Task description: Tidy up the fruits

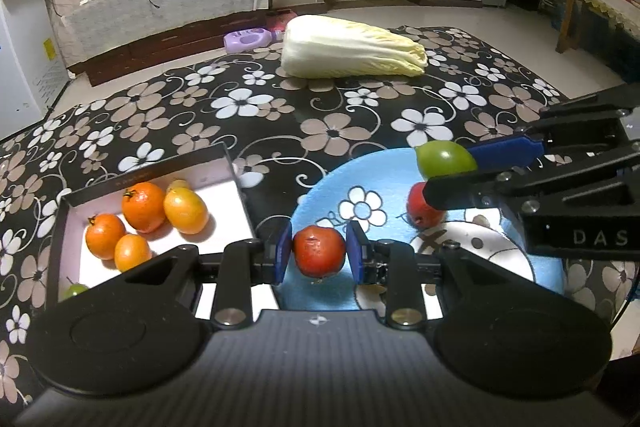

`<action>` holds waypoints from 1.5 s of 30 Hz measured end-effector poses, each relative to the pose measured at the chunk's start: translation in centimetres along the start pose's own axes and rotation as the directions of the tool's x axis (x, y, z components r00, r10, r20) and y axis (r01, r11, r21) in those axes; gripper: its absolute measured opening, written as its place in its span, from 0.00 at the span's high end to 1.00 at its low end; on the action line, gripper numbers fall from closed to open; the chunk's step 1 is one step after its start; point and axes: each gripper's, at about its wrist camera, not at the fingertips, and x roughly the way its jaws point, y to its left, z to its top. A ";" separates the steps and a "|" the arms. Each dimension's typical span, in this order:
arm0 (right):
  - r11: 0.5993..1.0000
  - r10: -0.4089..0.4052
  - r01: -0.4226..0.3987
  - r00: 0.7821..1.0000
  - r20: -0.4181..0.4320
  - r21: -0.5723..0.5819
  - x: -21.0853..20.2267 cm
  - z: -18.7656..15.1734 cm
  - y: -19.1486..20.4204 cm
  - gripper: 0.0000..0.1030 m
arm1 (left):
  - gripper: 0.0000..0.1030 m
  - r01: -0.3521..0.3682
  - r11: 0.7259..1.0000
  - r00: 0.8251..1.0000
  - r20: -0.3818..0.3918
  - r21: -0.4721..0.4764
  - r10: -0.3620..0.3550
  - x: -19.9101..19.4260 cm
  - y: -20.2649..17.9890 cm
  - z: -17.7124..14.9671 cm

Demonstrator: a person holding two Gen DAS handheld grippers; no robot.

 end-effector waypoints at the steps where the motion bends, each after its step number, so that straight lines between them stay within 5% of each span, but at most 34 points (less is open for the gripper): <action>1: 1.000 -0.004 0.004 1.000 -0.001 0.001 0.0 0.0 -0.1 0.70 | 0.66 0.004 1.000 1.000 0.001 0.001 -0.004 0.0 -0.1 0.0; 29: 0.994 -0.104 0.105 0.990 -0.094 0.005 0.6 -2.0 -2.6 0.70 | 0.66 0.063 0.998 0.998 -0.002 0.016 -0.063 2.3 -3.8 0.4; 45: 0.995 -0.094 0.089 0.982 -0.165 -0.038 1.7 -2.9 -2.2 0.70 | 0.66 0.058 0.998 0.998 -0.018 -0.030 -0.059 3.5 -3.3 0.7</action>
